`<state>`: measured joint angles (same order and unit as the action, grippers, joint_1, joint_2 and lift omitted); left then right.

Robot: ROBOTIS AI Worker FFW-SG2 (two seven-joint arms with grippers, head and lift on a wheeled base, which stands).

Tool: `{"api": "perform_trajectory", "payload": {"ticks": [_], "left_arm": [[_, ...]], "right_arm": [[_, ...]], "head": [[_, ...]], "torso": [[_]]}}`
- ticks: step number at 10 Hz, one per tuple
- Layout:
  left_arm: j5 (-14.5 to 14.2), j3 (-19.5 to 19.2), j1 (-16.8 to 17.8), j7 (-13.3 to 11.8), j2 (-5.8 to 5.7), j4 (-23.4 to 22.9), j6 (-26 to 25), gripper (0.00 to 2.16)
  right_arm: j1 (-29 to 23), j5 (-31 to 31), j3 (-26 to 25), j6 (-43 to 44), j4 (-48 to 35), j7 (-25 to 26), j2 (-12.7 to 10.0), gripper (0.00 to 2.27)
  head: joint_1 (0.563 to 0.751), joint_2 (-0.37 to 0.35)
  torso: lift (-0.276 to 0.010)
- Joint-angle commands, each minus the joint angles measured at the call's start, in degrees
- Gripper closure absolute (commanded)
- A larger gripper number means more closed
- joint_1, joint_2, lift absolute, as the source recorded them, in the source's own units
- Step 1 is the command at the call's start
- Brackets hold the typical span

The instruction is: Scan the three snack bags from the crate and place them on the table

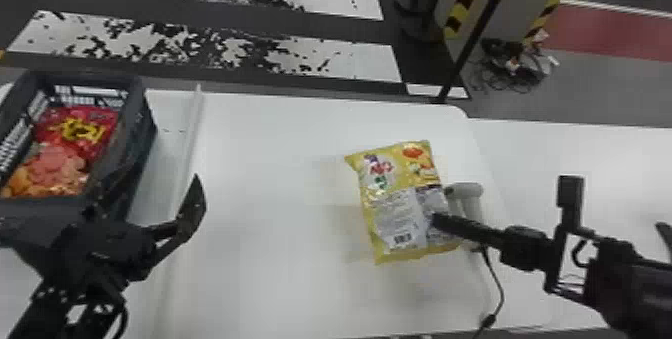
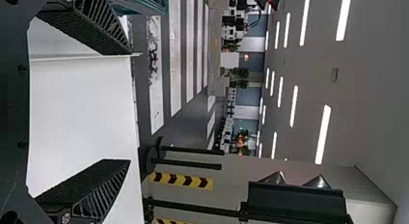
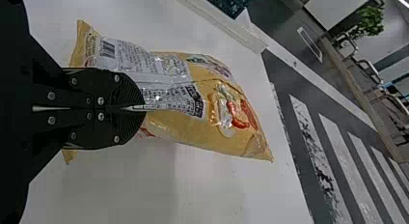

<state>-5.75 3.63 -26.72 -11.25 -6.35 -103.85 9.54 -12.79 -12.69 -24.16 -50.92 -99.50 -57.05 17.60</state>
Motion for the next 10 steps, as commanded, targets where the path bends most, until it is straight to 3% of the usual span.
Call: {"api": "perform_trajectory", "payload": {"ticks": [1, 3, 5, 6, 10], "left_arm": [[-0.05, 0.15, 0.0, 0.0, 0.02, -0.13, -0.01, 0.08], [0.04, 0.06, 0.0, 0.0, -0.07, -0.13, -0.01, 0.08], [-0.05, 0.06, 0.0, 0.0, -0.07, -0.13, -0.01, 0.08], [-0.05, -0.03, -0.09, 0.09, -0.07, -0.13, -0.01, 0.08], [-0.05, -0.12, -0.27, 0.09, -0.16, -0.04, 0.16, 0.08]], "right_arm": [[0.84, -5.24, -5.37, -2.13, -1.22, 1.24, -0.29, 2.26], [2.25, -11.39, -11.52, -2.3, -0.61, 6.6, -0.46, 2.26], [3.39, -16.67, -16.09, -1.78, 2.12, 15.74, -0.73, 2.26], [4.01, -19.3, -18.11, 1.39, 4.58, 19.87, -1.34, 2.26], [5.85, -25.45, -21.1, 22.13, 18.9, 34.55, -1.34, 2.26]], "head": [[0.695, -0.218], [0.695, -0.265], [0.695, -0.309], [0.695, -0.346], [0.695, -0.35]], "torso": [[-0.062], [-0.062], [-0.062], [-0.062], [-0.062]]}}
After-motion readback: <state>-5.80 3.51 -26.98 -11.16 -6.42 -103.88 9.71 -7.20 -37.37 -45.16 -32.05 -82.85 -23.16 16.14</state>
